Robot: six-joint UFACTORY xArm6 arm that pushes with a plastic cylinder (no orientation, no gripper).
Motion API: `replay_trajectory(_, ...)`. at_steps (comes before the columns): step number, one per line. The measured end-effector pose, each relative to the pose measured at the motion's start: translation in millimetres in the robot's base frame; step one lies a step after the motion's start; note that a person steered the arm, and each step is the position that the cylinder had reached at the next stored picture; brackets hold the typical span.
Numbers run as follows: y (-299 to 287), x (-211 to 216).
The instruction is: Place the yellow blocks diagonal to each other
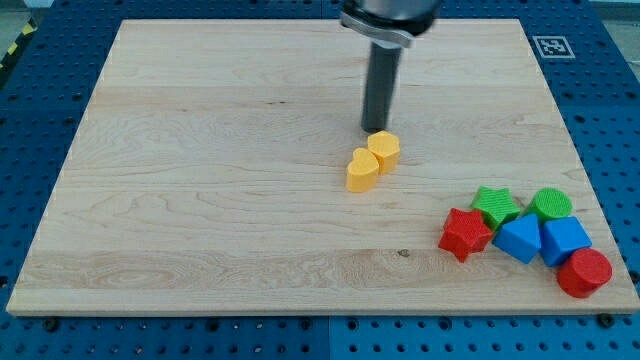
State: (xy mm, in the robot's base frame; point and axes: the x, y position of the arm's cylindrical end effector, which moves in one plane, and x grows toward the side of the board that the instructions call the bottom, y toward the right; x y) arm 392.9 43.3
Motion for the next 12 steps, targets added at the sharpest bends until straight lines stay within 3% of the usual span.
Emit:
replay_trajectory(1,-69,-8)
replay_trajectory(2,-138,22)
replay_trajectory(3,-134,72)
replay_trajectory(4,-84,103)
replay_trajectory(5,-39,103)
replay_trajectory(8,21,107)
replay_trajectory(9,35,126)
replay_trajectory(10,48,118)
replay_trajectory(12,53,63)
